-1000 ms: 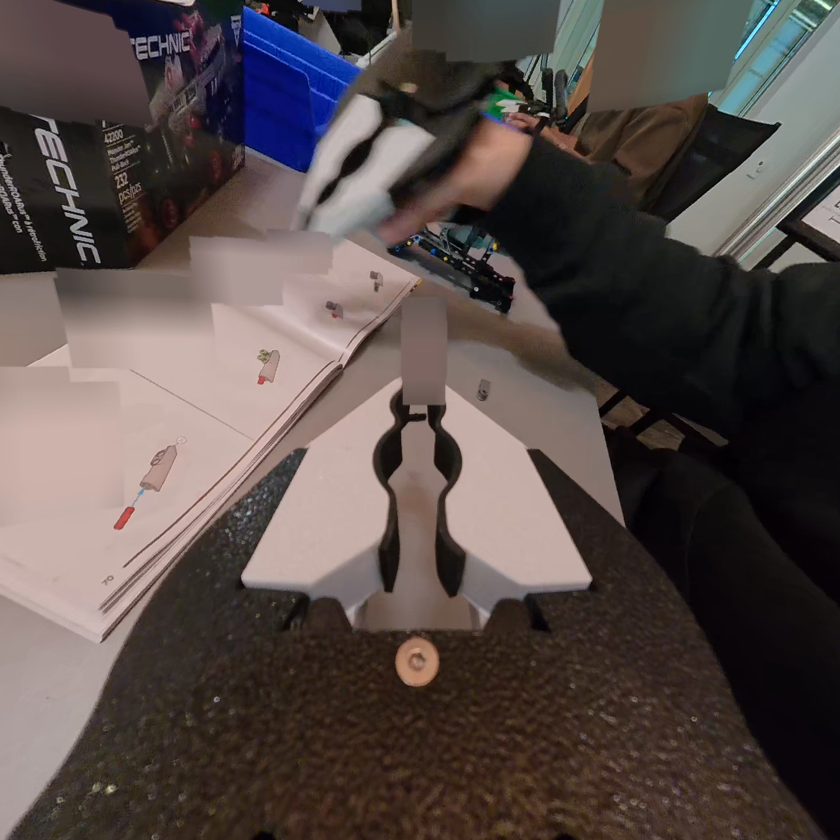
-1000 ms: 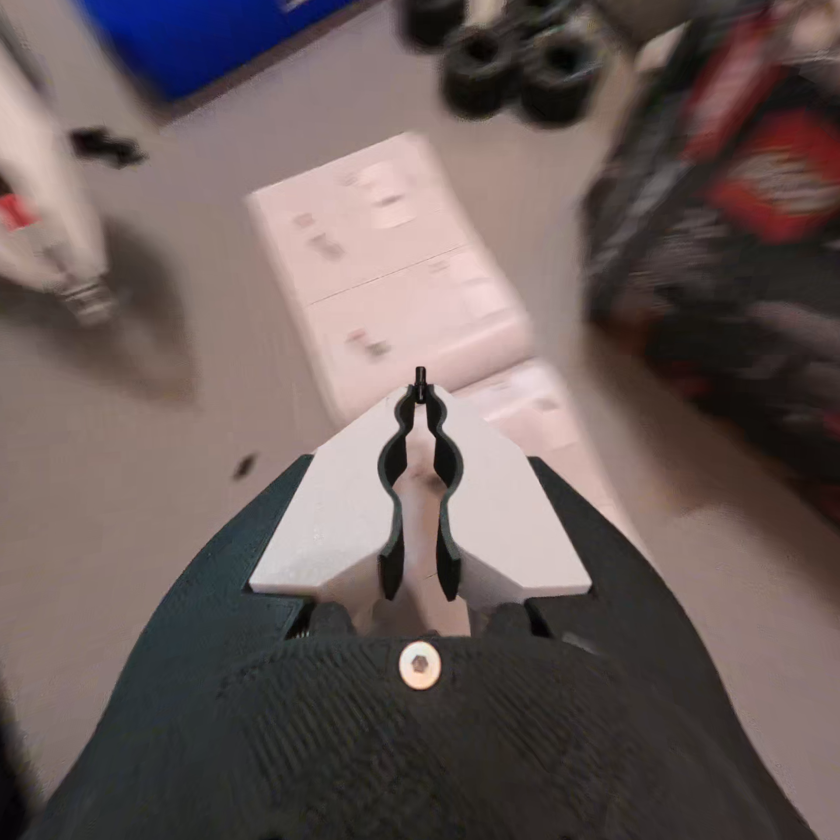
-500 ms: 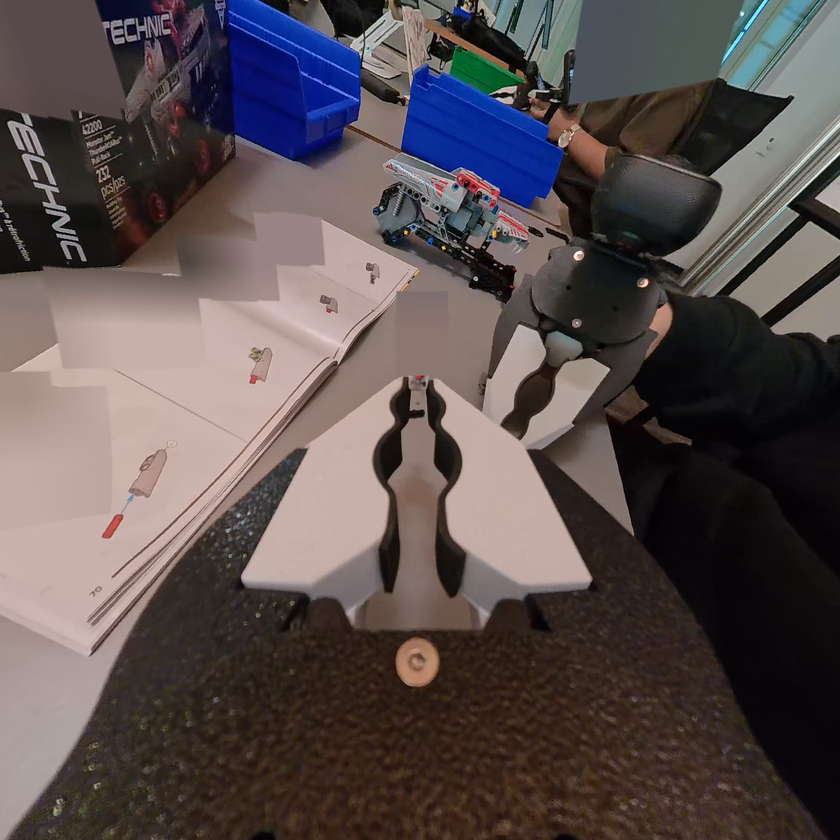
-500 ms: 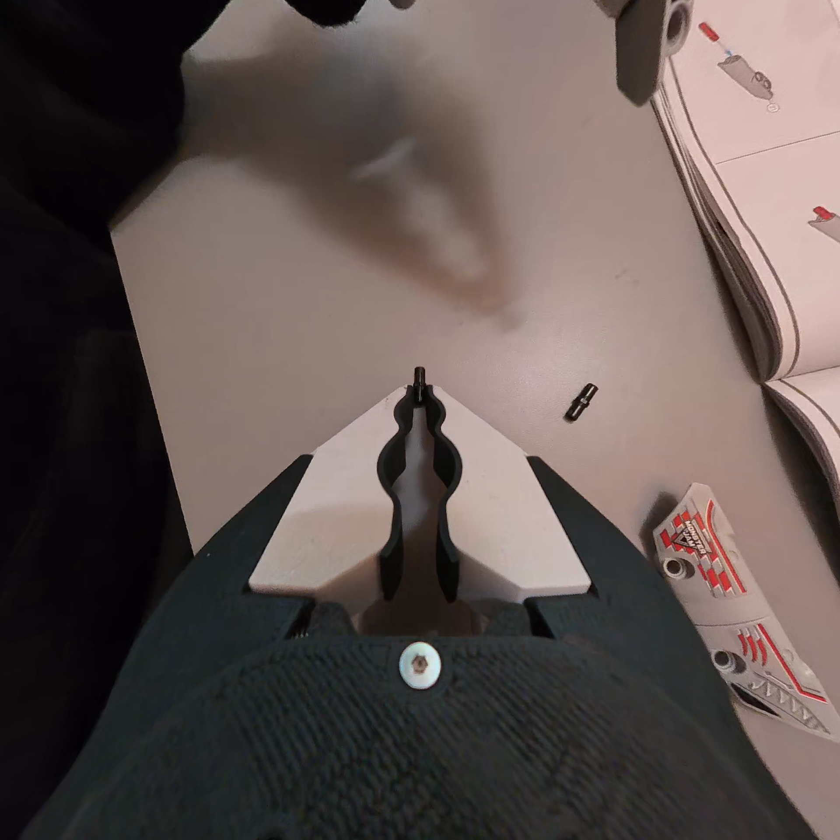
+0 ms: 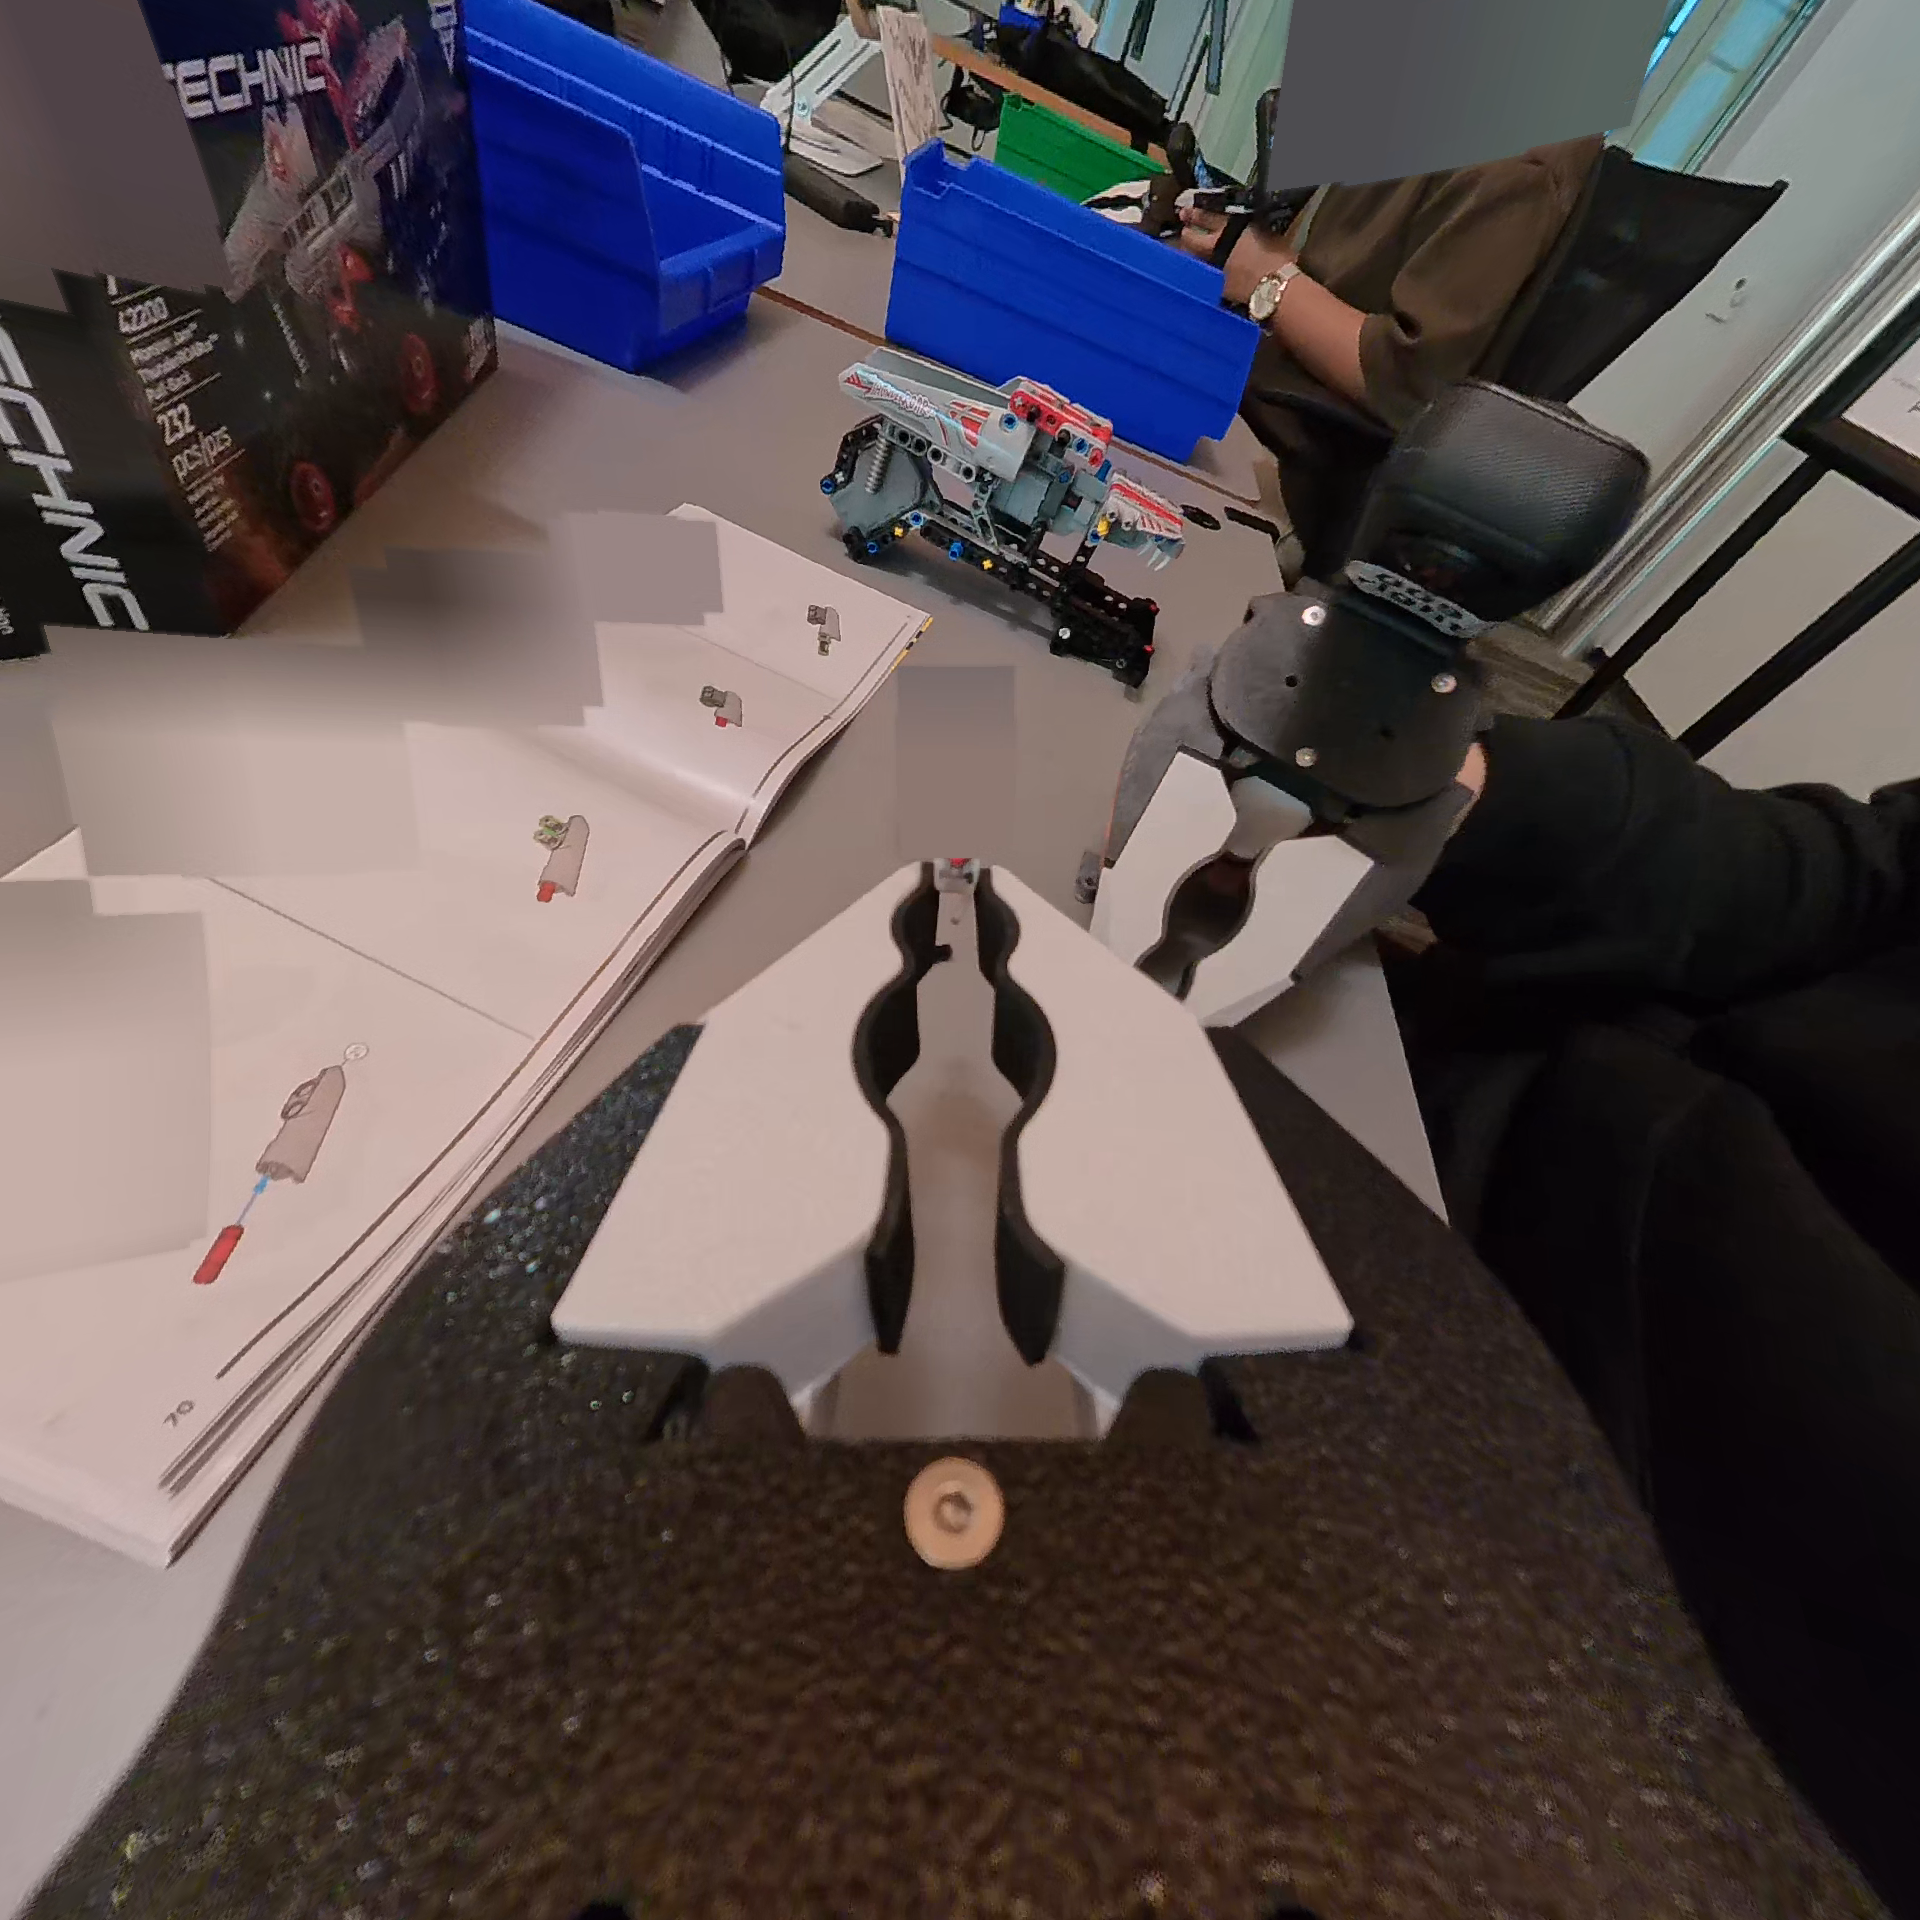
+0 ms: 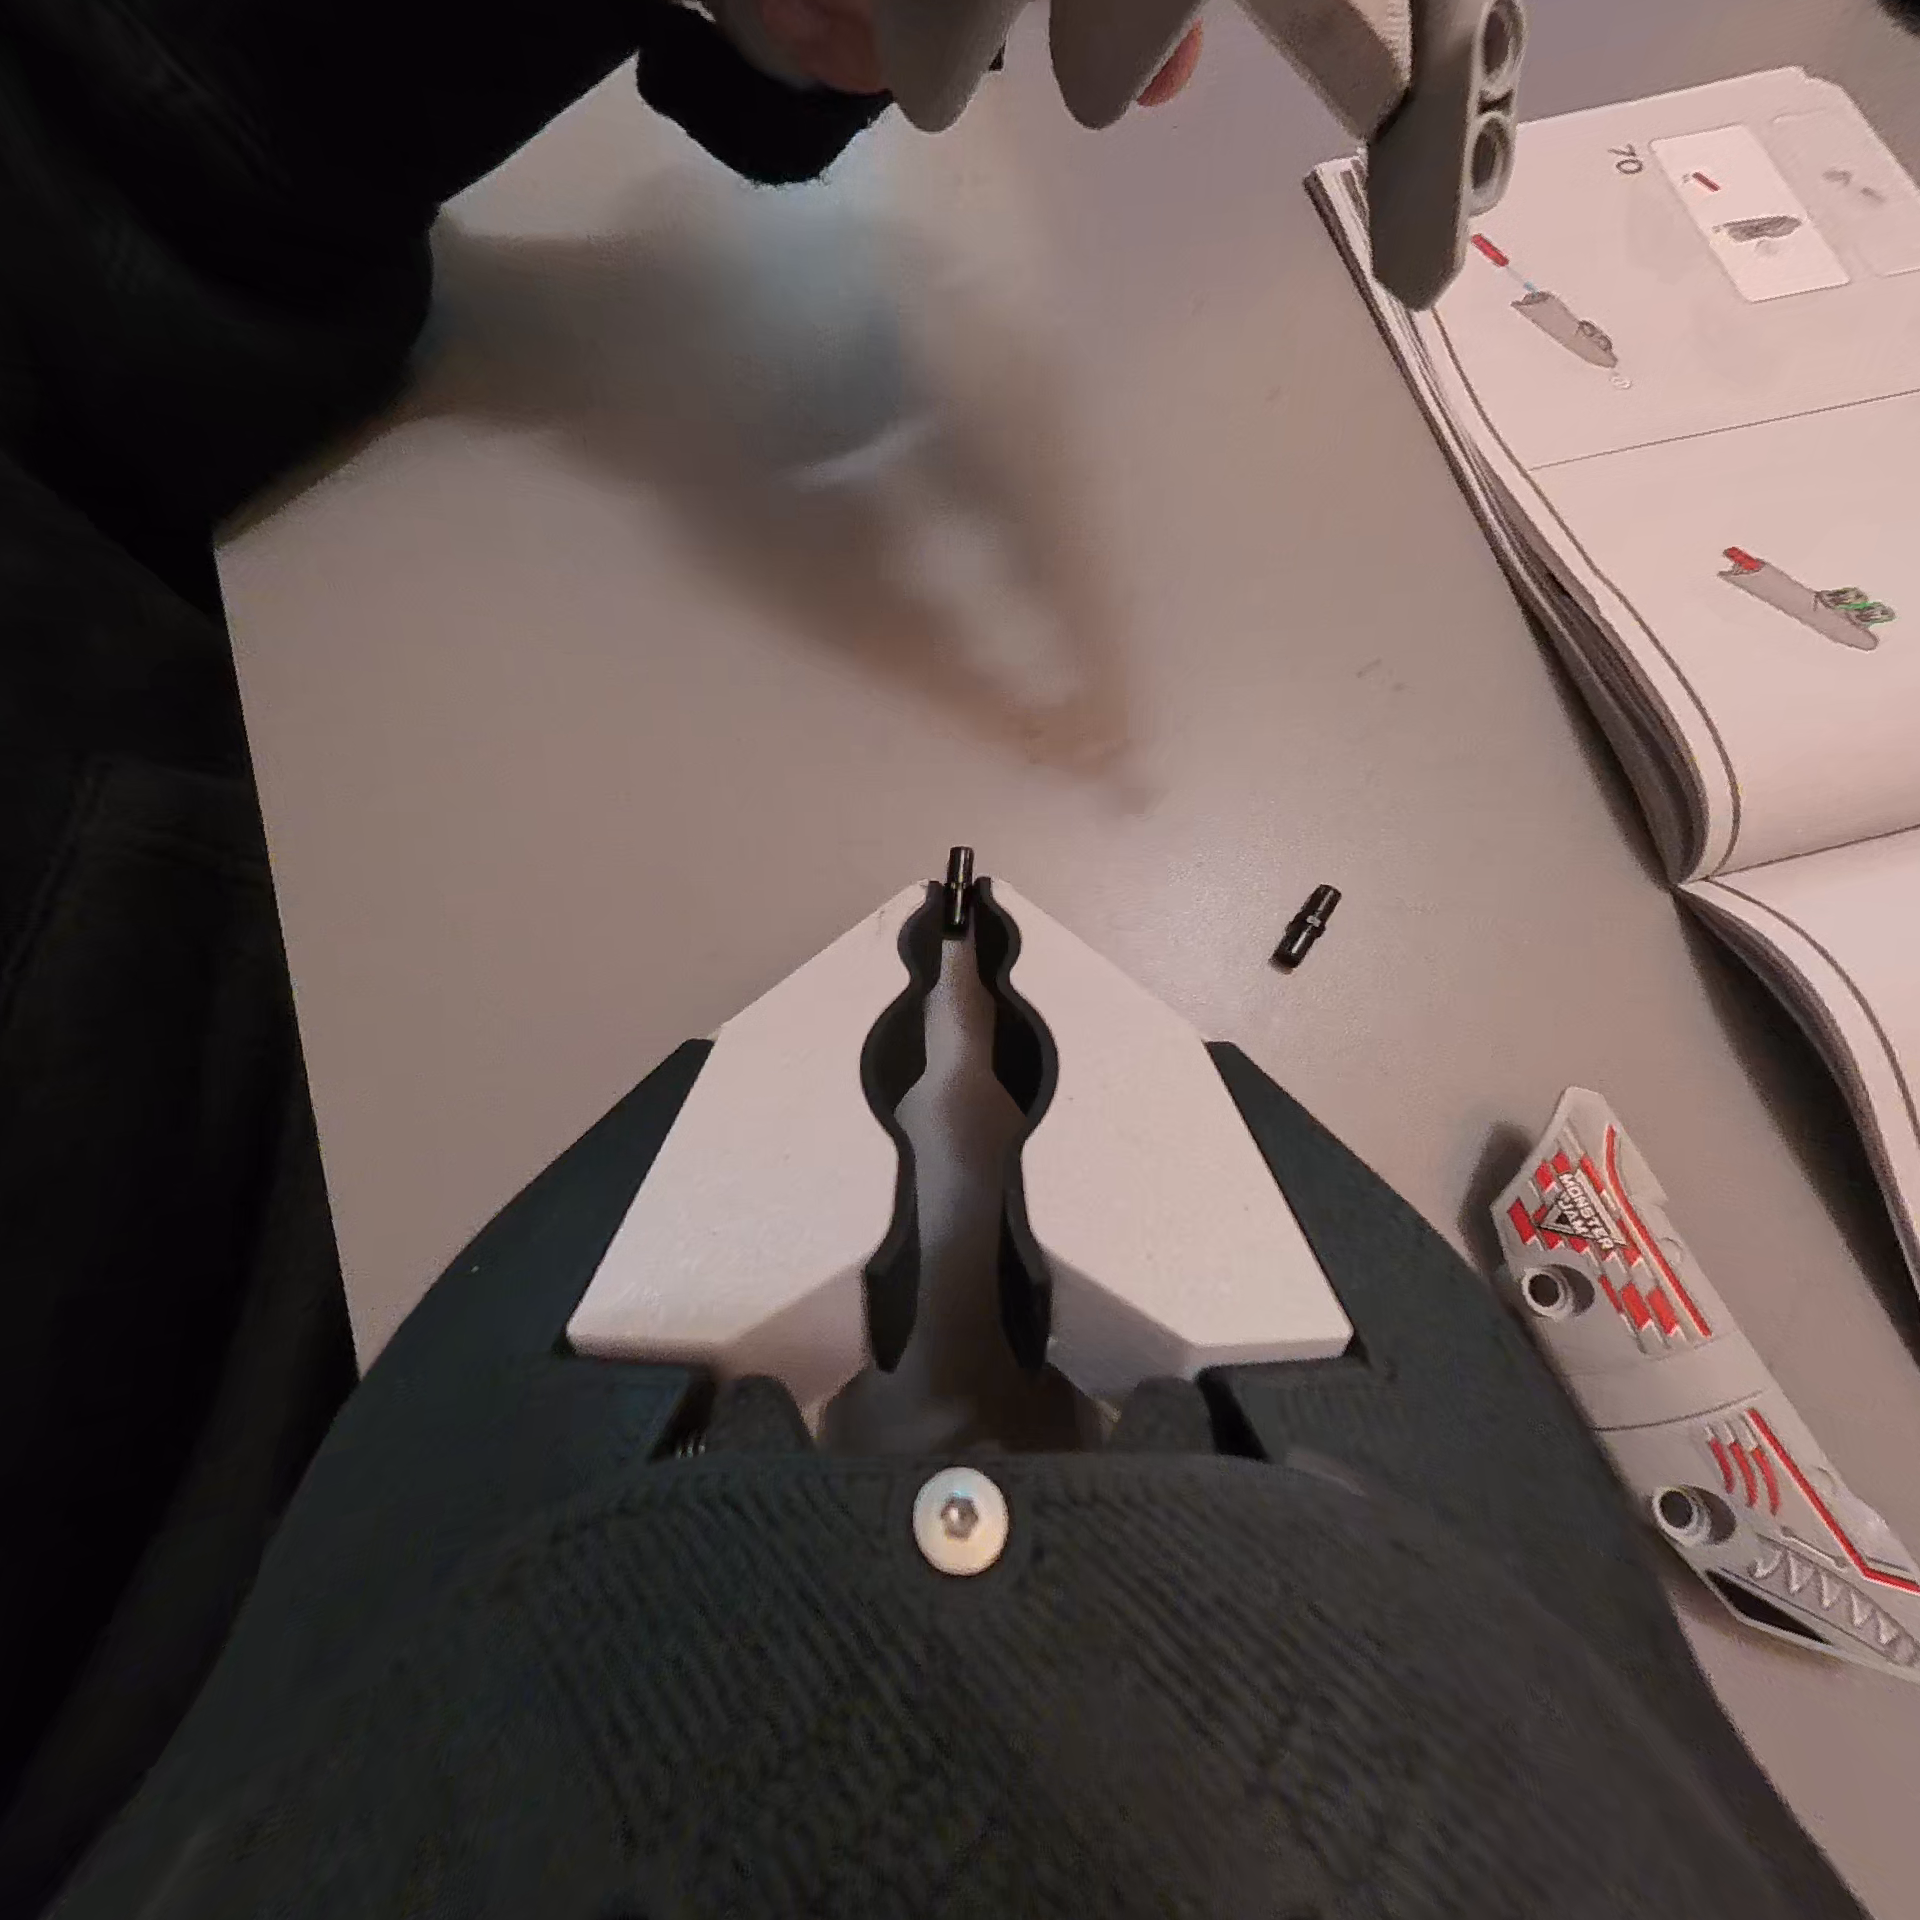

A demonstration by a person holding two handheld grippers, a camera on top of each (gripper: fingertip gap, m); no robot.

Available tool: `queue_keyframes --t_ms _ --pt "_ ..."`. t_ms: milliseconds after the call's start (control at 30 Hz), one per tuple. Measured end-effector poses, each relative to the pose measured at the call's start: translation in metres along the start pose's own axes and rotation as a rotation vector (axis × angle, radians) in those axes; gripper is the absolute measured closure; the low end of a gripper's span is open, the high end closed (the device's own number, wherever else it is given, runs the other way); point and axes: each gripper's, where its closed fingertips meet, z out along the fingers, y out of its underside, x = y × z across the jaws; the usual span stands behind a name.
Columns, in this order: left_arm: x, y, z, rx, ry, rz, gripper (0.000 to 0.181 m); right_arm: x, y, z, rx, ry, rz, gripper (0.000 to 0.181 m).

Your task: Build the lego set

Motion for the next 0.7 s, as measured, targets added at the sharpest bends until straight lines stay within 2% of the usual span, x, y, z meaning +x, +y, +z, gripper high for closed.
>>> queue_keyframes --t_ms 33,200,267,333,433,533,700 --pt "0.002 -0.001 0.0 0.004 0.01 0.008 0.177 0.0 0.0 0.0 0.0 0.001 -0.003 0.178" --pt "0.019 -0.009 0.002 0.05 0.087 0.055 0.177 0.002 0.0 0.0 -0.005 0.052 -0.069 0.178" --pt "0.03 -0.015 0.002 0.084 0.147 0.068 0.177 0.014 0.002 -0.009 -0.039 0.127 -0.083 0.178" --pt "0.036 -0.019 0.003 0.106 0.168 0.084 0.177 0.025 -0.019 -0.034 0.025 0.203 -0.119 0.178" --pt "0.046 -0.019 0.004 0.1 0.209 0.112 0.177 0.02 -0.062 -0.08 0.131 0.229 -0.218 0.178" --pt "0.054 -0.015 0.01 0.062 0.205 0.211 0.177 0.016 -0.075 -0.1 0.022 0.264 -0.369 0.177" --pt "0.061 -0.014 0.021 0.048 0.183 0.29 0.177 0.015 -0.076 -0.098 -0.132 0.282 -0.524 0.177"
